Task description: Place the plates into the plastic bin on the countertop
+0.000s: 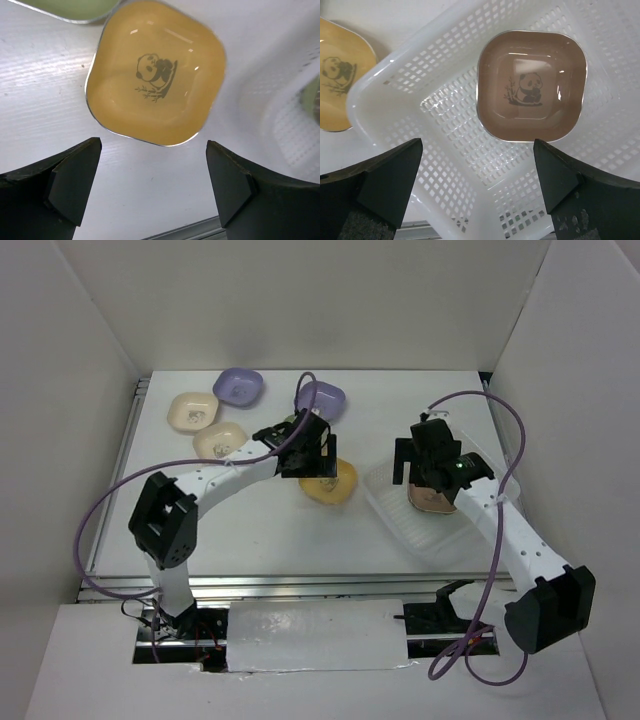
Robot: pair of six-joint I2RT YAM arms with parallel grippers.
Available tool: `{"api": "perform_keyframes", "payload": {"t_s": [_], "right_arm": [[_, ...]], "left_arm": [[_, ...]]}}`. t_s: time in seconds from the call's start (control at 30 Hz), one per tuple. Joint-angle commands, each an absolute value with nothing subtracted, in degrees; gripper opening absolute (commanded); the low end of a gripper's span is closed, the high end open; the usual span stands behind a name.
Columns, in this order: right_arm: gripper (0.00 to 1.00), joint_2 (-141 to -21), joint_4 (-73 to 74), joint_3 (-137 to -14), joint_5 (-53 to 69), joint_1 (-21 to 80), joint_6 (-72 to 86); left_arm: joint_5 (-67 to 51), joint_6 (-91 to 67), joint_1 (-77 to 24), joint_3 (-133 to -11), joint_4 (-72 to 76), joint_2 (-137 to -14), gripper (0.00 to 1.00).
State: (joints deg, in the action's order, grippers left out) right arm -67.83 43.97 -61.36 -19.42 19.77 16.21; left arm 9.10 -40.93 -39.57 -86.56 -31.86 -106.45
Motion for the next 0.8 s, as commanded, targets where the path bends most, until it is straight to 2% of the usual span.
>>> {"api": "perform_keyframes", "payload": {"t_s": [0.0, 0.33, 0.43, 0.6, 0.63, 0.7, 0.73, 0.77], "right_arm": [[1.00, -65.4, 42.6, -60.4, -20.2, 21.5, 18.2], [1.00, -62.9, 43.5, -60.4, -21.4, 24.3, 19.9], [1.00, -61.4, 43.8, -60.7, -21.4, 25.2, 20.3], [1.00, -58.8, 45.8, -62.8, -23.2, 26.5, 21.1], [1.00, -58.4, 46.3, -63.9, -23.6, 27.0, 21.4], [1.00, -57.5, 47.5, -65.4, -25.0, 27.5, 21.5], [1.00, -57.0, 47.9, -65.9, -25.3, 27.9, 21.8], [1.00, -56.7, 48.2, -66.4, -25.7, 28.1, 21.8]], "left_arm": [[12.0, -39.6, -39.5, -86.4, -32.3, -101.8, 0.99], [10.8, -38.3, -34.4, -85.3, -32.1, -111.5, 0.99], [10.5, -38.4, -33.9, -85.3, -30.9, -113.8, 0.96], [8.3, -39.0, -33.7, -81.9, -26.6, -114.6, 0.67], [8.0, -39.1, -33.7, -81.0, -25.8, -114.2, 0.45], [7.6, -39.5, -33.7, -79.0, -24.0, -112.8, 0.21], [7.2, -39.6, -33.7, -78.5, -23.8, -112.0, 0.01], [7.3, -39.7, -33.9, -78.1, -23.9, -110.9, 0.00]]}}
